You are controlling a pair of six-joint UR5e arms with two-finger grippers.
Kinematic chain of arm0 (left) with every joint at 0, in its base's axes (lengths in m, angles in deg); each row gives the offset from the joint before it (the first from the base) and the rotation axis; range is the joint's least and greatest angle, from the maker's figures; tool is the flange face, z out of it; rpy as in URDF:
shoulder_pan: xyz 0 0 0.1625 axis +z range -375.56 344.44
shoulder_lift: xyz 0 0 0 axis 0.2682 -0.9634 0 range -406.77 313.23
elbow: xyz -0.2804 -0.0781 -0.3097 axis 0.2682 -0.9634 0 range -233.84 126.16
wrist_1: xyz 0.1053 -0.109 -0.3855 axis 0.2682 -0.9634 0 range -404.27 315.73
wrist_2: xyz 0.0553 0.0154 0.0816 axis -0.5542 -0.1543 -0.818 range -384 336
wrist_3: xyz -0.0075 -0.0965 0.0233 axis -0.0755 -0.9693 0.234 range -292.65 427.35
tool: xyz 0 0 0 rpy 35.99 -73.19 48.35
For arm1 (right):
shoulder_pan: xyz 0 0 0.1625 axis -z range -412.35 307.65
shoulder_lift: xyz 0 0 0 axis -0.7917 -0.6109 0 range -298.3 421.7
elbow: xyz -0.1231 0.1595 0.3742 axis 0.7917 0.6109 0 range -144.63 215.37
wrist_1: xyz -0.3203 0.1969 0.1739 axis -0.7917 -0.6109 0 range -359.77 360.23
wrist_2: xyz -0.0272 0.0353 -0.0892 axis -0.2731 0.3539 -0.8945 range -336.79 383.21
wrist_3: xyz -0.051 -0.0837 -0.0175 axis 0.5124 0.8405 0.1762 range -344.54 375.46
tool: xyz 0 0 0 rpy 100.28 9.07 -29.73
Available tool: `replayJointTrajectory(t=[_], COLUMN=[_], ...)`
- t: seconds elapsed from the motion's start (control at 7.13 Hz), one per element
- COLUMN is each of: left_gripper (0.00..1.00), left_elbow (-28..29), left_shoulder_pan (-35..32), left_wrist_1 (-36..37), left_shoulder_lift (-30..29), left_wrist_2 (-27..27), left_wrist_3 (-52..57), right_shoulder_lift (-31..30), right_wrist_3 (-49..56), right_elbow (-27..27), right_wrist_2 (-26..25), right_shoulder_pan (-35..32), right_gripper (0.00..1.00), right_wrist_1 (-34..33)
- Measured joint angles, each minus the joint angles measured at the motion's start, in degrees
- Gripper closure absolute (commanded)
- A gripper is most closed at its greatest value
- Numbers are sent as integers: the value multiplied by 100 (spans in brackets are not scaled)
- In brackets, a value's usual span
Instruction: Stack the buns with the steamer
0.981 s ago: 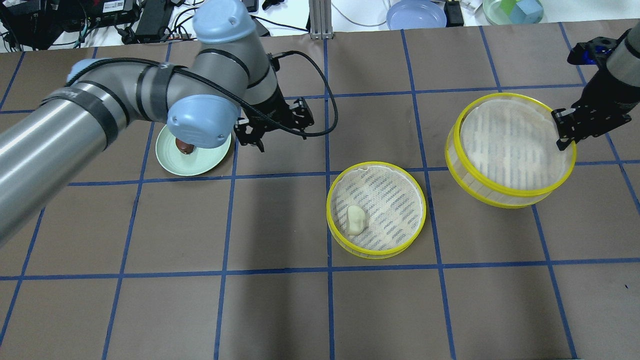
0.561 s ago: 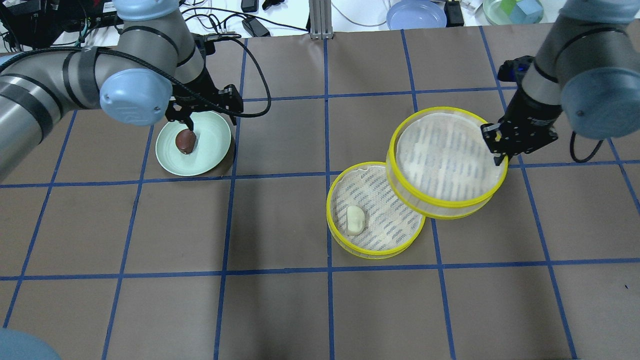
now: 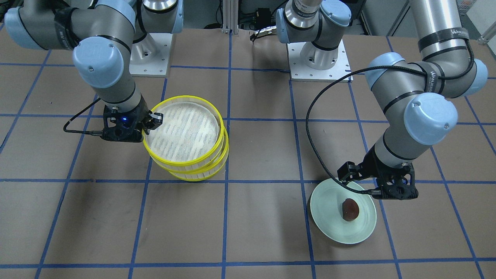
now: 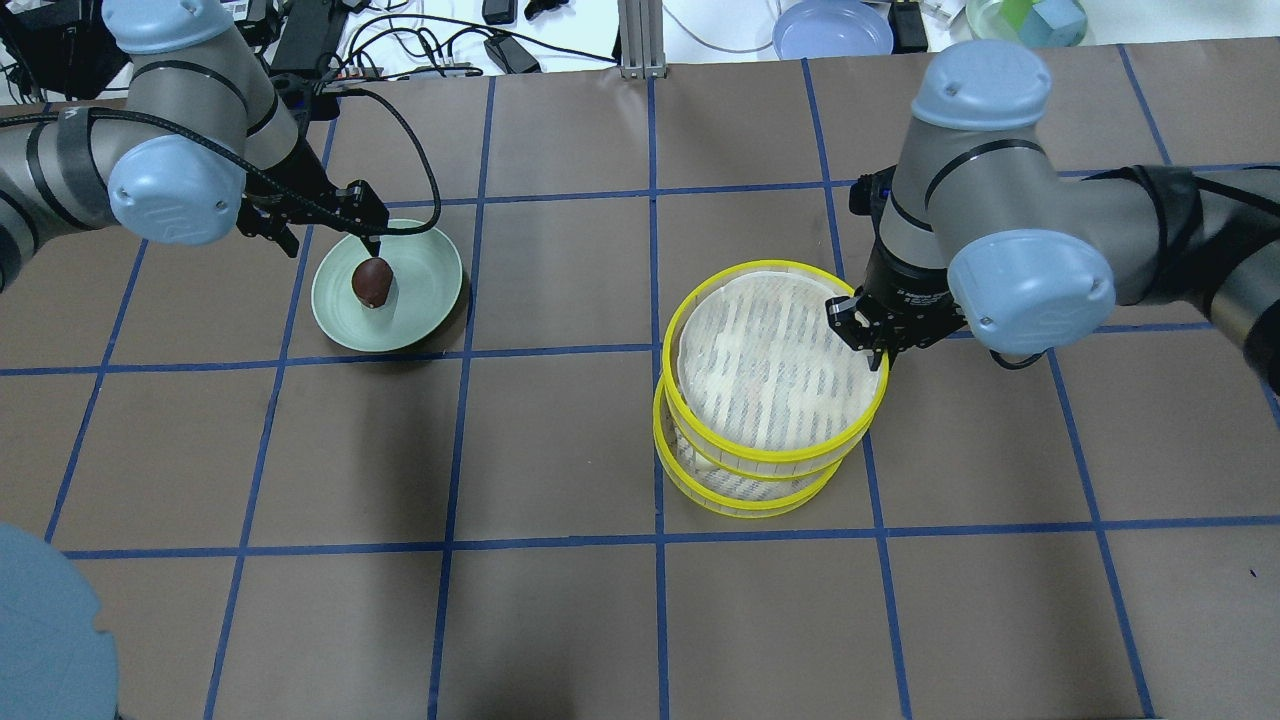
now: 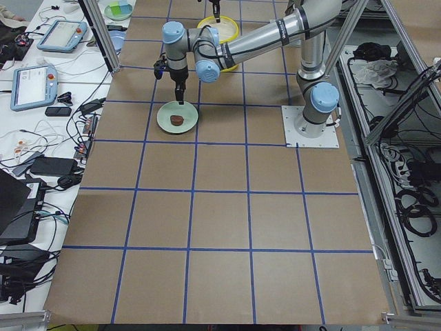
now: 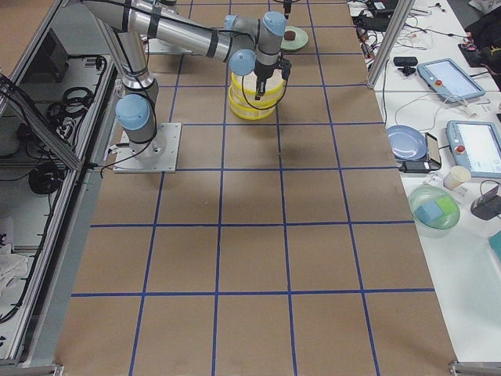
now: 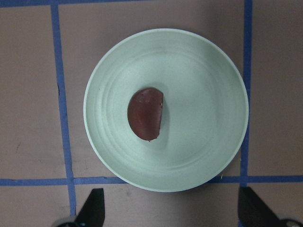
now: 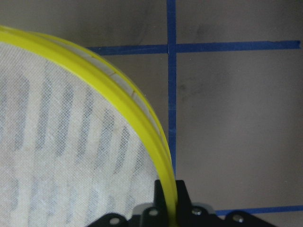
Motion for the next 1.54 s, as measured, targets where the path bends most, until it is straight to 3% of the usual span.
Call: replayJointTrajectory(t=[0.56,1.12,1.26,1.4,1.54], left_gripper=[0,0,22,67,100], left_elbow=[-177,-192,-196,-204,-193], left_shoulder_pan=[42,46,46,47,47], left_wrist_1=[1224,1411,1382,1357,1352], left_shoulder_lift=[-630,-1068,-1123,-1163,-1196], left_wrist_2=[40,36,28,30,28], left_wrist_3=[347,1364,1459,1507,1512], right_shoulder_lift=[82,160,177,186,186], right_wrist_3=[-17,-9,-7,-3,5], right_elbow=[-331,-411,-431,-442,-448], right_wrist_2=[-97,-160,-168,-176,-184], right_shoulder_pan=[-146,-171,-197,-222,-232], right_gripper=[100,100,100,100,100], right_wrist_1=[-421,-731,-739,-742,-739])
